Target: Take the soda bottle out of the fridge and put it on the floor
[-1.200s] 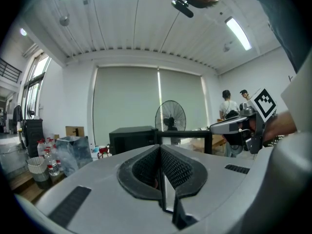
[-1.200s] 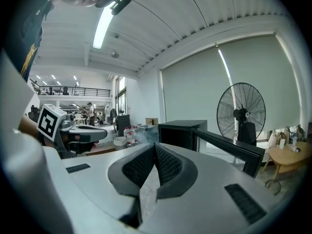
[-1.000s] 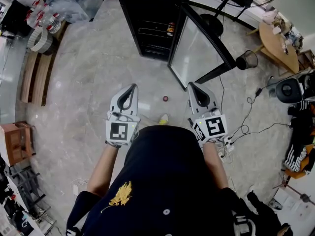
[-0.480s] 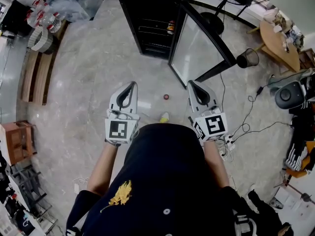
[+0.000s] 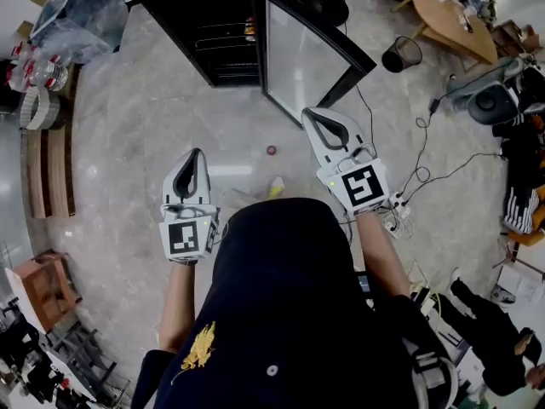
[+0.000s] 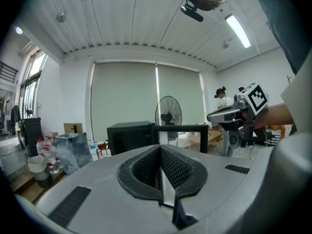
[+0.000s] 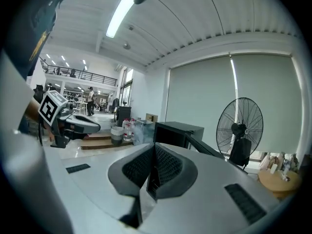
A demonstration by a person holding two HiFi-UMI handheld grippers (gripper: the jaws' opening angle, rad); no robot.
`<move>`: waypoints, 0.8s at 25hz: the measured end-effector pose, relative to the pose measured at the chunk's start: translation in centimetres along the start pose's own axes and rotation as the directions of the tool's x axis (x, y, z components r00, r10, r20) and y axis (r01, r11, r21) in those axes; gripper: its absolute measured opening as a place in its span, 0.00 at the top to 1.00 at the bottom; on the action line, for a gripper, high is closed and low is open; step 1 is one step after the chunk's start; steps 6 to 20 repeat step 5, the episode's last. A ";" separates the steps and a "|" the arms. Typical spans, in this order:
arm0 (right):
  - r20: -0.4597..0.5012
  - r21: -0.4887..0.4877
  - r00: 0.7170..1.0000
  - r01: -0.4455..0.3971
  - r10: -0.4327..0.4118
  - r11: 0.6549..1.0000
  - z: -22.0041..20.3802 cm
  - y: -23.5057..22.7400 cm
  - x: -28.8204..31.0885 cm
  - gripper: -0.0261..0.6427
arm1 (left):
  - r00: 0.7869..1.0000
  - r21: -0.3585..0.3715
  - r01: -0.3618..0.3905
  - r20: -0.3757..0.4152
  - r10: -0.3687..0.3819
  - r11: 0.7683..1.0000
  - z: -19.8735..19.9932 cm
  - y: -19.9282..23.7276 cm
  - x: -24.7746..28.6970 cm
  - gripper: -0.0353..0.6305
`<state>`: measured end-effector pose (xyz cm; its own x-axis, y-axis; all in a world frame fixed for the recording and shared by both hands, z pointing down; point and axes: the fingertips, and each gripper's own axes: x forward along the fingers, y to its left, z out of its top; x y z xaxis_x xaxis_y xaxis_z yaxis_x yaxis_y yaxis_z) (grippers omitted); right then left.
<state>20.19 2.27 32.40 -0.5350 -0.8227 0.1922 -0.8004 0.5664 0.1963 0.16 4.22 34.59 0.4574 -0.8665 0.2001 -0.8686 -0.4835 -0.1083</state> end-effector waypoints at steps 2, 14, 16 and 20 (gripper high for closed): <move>-0.040 0.001 0.999 -0.026 0.027 1.000 0.3 -0.3 1.0 0.97 | 1.000 0.002 -0.010 -0.008 0.010 1.000 0.3 0.9 0.1 0.92; -0.062 0.039 0.993 -0.098 0.100 0.994 2.3 -0.9 4.7 0.97 | 0.998 0.008 -0.061 -0.003 0.061 0.998 1.3 4.1 0.4 0.92; -0.062 0.039 0.993 -0.098 0.100 0.994 2.3 -0.9 4.7 0.97 | 0.998 0.008 -0.061 -0.003 0.061 0.998 1.3 4.1 0.4 0.92; -0.062 0.039 0.993 -0.098 0.100 0.994 2.3 -0.9 4.7 0.97 | 0.998 0.008 -0.061 -0.003 0.061 0.998 1.3 4.1 0.4 0.92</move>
